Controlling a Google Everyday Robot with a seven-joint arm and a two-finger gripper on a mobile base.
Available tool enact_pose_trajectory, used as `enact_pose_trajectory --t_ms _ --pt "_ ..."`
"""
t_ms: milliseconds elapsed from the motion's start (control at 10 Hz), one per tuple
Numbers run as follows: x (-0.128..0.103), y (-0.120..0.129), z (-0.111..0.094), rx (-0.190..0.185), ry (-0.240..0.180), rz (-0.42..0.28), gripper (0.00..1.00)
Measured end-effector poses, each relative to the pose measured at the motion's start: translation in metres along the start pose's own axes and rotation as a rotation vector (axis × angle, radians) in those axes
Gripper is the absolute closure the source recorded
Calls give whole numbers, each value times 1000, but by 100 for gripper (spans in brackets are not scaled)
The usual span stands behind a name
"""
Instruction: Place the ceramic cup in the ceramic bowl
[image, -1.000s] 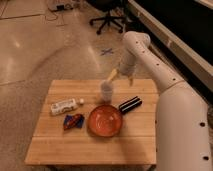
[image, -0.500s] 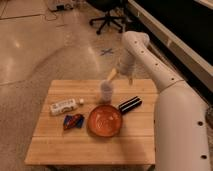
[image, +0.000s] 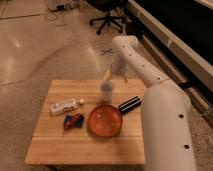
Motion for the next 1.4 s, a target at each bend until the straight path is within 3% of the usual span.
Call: enact_pose_trajectory --t_ms 600,1000,1200,1400 --pt "-1 12 36 -50 -23 23 24" --pt "-8 -1 52 -25 -53 31 63" --pt "-9 -13 46 16 -58 29 82" --pt "-10 -32 26 81 -48 -12 99"
